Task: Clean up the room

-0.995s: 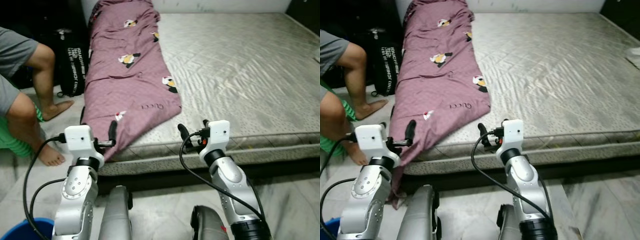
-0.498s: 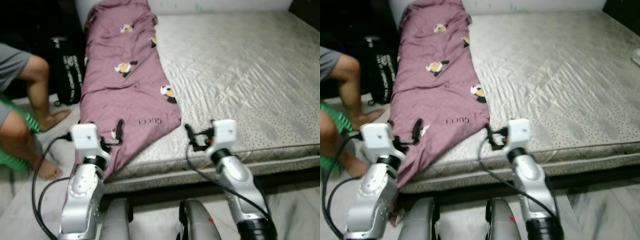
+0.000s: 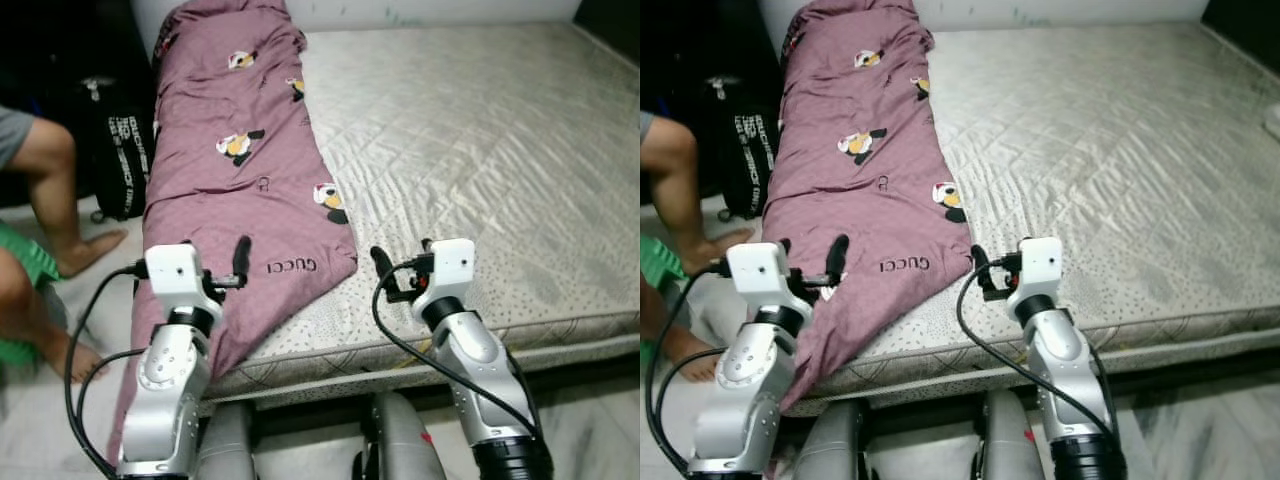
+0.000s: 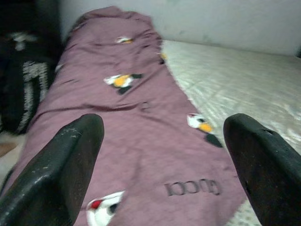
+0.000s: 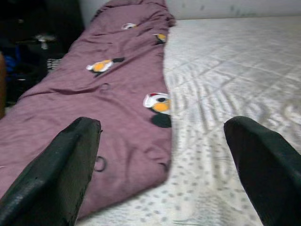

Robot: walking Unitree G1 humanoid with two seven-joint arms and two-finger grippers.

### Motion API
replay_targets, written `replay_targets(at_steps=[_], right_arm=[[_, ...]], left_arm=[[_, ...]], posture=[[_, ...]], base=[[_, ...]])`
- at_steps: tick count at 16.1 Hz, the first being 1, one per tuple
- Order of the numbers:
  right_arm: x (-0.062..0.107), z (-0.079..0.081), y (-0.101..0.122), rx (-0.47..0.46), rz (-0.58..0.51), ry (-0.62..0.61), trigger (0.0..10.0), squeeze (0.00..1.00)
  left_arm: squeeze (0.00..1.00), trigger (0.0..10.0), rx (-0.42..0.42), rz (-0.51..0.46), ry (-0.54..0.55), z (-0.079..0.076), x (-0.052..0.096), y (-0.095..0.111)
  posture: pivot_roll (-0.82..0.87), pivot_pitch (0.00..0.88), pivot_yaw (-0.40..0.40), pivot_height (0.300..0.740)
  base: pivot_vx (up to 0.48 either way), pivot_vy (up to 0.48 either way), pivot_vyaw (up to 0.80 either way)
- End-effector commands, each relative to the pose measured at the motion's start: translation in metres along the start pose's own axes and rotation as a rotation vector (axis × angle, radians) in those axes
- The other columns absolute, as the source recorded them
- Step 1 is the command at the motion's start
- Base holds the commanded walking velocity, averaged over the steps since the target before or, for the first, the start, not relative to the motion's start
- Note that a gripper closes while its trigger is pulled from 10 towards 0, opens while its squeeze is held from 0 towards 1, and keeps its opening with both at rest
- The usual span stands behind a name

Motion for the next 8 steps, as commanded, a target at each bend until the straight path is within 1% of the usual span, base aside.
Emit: replay_targets(at_steps=[1,5,6,7,8], right_arm=[[0.002,0.005,0.001,-0.014,-0.001,0.013,10.0,0.0],[0.009,0.002,0.0,-0.019,0.009,0.001,10.0,0.0],[0.011,0.001,0.0,-0.023,0.012,-0.004,10.0,0.0],[0.014,-0.001,0.0,-0.018,0.016,-0.011,10.0,0.0],[0.018,-0.006,0.002,-0.003,0.021,-0.024,10.0,0.0]], left_arm=[[0.0,10.0,0.007,0.056,0.042,0.011,0.002,-0.011],[0.0,10.0,0.011,0.108,0.051,0.013,-0.005,-0.019],[0.0,10.0,0.0,0.137,0.062,0.016,-0.007,-0.024],[0.0,10.0,0.007,0.161,0.083,0.02,-0.009,-0.028],[0.0,10.0,0.015,0.165,0.096,0.023,-0.012,-0.029]], posture=[[-0.03,0.082,0.001,0.586],[-0.05,0.103,0.004,0.551],[-0.05,0.106,0.006,0.551],[-0.06,0.113,0.008,0.551],[-0.07,0.118,0.008,0.551]], base=[[0.0,0.0,0.0],[0.0,0.0,0.0],[0.0,0.0,0.0],[0.0,0.0,0.0],[0.0,0.0,0.0]])
Point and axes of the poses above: a point about 5 cm out from each wrist's last joint towards the gripper, its own x axis pointing back from the gripper into the wrist, its own y axis along the axis of the wrist's last joint, z = x × y, the point moved 4 cm from there along -x, pointing out of the wrist towards the gripper, and after that the axes turned 12 degrees about -x, right-handed, at the moved point
